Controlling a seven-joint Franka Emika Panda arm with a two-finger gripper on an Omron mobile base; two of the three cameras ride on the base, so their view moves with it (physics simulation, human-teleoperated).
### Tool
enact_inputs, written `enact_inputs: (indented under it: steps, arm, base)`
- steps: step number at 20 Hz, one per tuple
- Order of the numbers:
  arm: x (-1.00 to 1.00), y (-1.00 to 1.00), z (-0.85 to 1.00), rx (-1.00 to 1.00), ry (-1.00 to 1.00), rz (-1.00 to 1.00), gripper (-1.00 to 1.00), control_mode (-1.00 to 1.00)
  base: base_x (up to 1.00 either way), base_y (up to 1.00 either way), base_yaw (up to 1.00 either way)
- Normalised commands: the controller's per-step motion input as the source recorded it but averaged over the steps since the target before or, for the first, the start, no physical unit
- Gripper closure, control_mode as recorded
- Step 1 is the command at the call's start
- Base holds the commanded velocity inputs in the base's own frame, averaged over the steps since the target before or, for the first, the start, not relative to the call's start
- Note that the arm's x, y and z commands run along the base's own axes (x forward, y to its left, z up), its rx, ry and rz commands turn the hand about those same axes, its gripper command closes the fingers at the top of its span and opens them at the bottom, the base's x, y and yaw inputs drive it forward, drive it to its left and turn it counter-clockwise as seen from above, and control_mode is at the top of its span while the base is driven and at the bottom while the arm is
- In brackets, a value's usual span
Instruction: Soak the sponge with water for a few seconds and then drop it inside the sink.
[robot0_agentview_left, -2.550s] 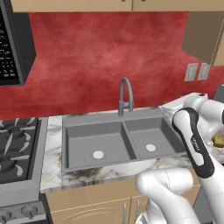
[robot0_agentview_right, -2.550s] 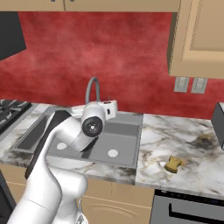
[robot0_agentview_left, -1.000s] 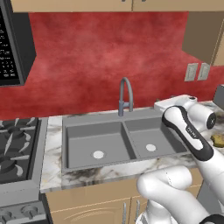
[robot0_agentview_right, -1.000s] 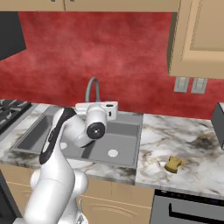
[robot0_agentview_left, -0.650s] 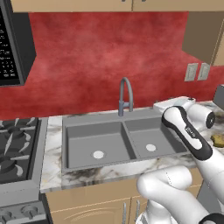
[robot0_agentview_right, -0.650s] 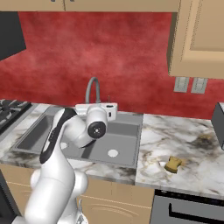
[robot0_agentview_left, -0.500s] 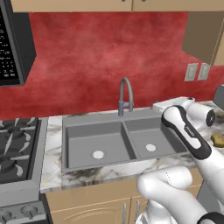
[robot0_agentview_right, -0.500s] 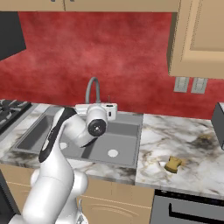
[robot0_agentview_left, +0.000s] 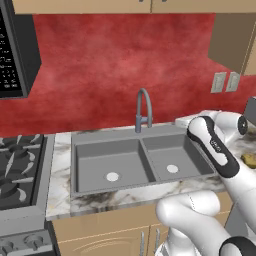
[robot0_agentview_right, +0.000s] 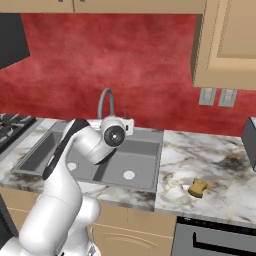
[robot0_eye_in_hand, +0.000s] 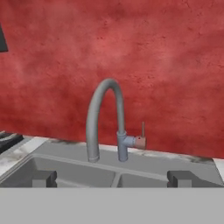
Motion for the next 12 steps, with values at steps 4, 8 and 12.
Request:
enact_inputs:
  steps: [4, 8, 12]
  arm:
    - [0.03, -0.21, -0.08, 0.0, 0.04, 0.08, -1.0, -1.0]
    - [0.13, -0.23, -0.08, 0.0, 0.03, 0.07, -1.0, -1.0]
    - [0.14, -0.16, -0.03, 0.0, 0.04, 0.05, -1.0, -1.0]
  base:
    - [0.0, 0.0, 0.0]
    - [0.0, 0.0, 0.0]
    - [0.0, 0.0, 0.0]
